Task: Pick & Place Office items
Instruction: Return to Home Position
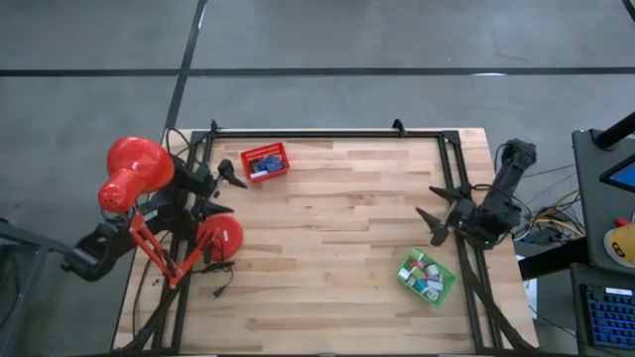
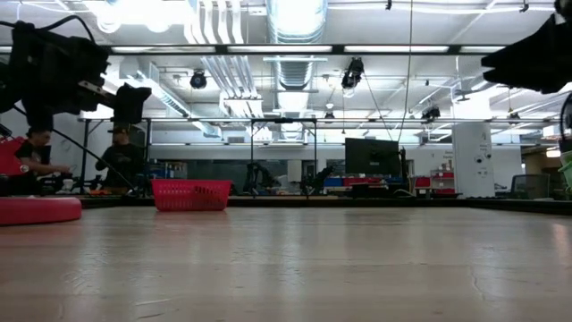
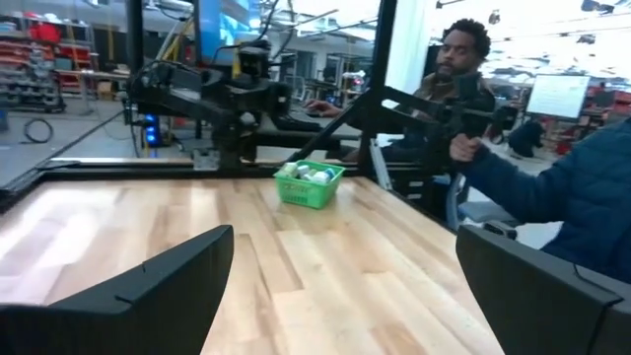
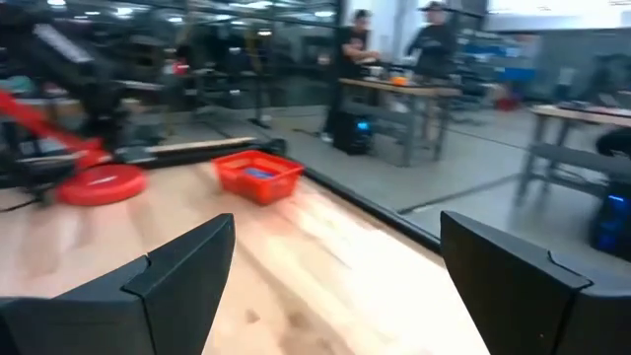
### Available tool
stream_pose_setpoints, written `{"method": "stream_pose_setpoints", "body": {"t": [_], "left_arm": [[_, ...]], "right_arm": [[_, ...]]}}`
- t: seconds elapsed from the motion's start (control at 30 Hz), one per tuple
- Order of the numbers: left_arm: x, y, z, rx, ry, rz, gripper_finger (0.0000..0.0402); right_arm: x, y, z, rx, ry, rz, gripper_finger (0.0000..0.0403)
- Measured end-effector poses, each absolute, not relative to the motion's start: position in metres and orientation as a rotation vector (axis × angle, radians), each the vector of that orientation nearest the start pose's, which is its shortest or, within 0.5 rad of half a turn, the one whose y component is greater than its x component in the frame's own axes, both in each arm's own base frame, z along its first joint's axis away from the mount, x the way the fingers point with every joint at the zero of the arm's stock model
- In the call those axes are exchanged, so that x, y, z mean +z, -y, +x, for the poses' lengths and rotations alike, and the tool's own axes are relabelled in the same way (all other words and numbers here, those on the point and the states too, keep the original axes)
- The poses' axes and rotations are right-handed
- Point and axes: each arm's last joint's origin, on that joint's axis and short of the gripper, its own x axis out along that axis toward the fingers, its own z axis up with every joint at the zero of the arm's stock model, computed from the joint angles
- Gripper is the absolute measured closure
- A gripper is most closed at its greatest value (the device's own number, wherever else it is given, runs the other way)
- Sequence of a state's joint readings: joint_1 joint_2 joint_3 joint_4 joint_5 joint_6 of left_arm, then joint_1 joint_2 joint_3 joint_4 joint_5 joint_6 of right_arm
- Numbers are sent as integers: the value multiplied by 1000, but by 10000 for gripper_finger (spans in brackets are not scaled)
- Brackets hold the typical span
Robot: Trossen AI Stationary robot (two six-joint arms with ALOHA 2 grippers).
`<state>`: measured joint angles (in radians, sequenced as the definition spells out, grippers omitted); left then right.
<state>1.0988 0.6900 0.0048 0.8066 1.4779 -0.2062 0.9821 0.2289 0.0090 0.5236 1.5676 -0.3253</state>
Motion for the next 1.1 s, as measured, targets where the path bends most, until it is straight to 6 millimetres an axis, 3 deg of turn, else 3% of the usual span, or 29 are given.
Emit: {"method": "stream_pose_setpoints", "body": {"t": [0.27,0.37,0.43,0.67,0.97,1.1], "left_arm": [[172,-92,77,-274,19,-21,7],[172,-91,84,-212,39,30,7],[171,-87,90,-219,52,107,7],[177,-74,103,-367,108,329,7],[187,-85,99,-293,91,234,7],[187,-86,95,-357,78,201,7]], "right_arm": [[197,-46,63,-448,55,6,53],[204,-45,68,-230,208,-119,53],[209,-41,70,-183,297,-210,53],[210,-8,75,-646,258,-139,53],[198,2,78,-846,134,-141,53],[197,2,76,-939,91,-111,53]]}}
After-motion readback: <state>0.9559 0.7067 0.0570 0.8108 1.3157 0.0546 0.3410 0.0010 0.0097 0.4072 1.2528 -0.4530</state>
